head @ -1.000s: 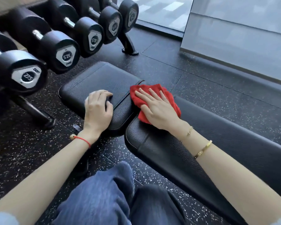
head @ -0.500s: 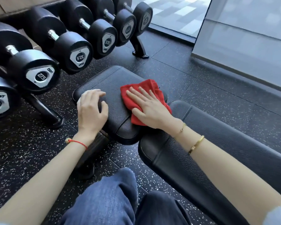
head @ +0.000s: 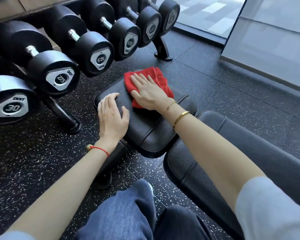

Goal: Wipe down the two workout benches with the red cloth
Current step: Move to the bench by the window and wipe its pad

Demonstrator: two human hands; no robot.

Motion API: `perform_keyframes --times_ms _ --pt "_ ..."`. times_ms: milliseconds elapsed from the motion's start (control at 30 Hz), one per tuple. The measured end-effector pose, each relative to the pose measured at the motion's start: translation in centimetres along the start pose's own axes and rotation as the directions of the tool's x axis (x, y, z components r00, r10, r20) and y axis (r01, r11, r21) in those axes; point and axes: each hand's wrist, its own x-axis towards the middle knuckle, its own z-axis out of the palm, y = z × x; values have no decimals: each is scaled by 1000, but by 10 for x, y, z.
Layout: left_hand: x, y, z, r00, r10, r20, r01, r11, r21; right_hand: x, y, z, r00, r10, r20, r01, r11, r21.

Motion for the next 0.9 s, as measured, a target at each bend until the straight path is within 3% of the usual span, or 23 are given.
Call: perform_keyframes --times_ms 133,400,700,800,900 --pt "-1 -1 1 1000 7 -12 -7 1000 5 -29 -7 4 995 -98 -15 97 995 -19" --pt "-7 11 -9 996 54 72 -51 998 -42 -119 6 -6 997 72 -2 -72 995 -71" --pt "-36 80 -1 921 334 198 -312 940 -135 -235 20 -6 977 205 -49 -208 976 -57" --pt "-45 97 7 894 385 229 -353 920 -170 -263 36 -6 946 302 -115 -311 948 -62" --pt "-57 114 15 874 410 260 -362 907 -215 -265 56 -9 853 484 -194 -502 863 -56"
